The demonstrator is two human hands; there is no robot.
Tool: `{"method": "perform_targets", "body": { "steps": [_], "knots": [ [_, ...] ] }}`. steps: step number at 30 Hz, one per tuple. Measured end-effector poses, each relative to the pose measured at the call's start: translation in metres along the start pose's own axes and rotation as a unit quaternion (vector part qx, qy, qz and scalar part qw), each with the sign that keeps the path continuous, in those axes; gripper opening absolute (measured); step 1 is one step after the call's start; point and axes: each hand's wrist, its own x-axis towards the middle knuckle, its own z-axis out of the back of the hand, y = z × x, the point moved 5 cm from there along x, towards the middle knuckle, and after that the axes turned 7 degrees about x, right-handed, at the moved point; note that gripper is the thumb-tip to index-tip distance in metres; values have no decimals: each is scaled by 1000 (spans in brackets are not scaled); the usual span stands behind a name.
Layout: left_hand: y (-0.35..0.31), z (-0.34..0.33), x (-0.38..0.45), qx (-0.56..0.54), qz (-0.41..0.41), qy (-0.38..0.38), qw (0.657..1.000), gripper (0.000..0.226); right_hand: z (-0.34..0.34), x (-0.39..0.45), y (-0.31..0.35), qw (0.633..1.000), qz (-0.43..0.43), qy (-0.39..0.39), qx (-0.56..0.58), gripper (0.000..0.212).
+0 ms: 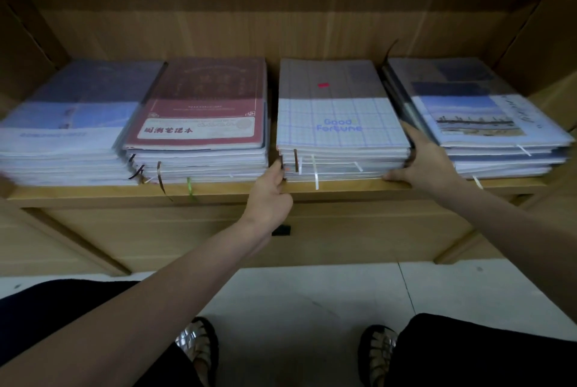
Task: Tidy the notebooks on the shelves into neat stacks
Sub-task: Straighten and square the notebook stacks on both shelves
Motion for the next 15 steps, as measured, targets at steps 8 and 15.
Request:
{"method": "perform_targets", "body": {
  "steps": [8, 15],
  "knots": [
    [-12, -10, -11, 5, 6, 63, 998, 86, -5, -3, -5, 996, -63, -19, 65, 85],
    [-14, 1, -13, -7, 11, 61, 998, 84, -22, -6, 3, 969, -99, 3, 228, 84]
  ]
}}
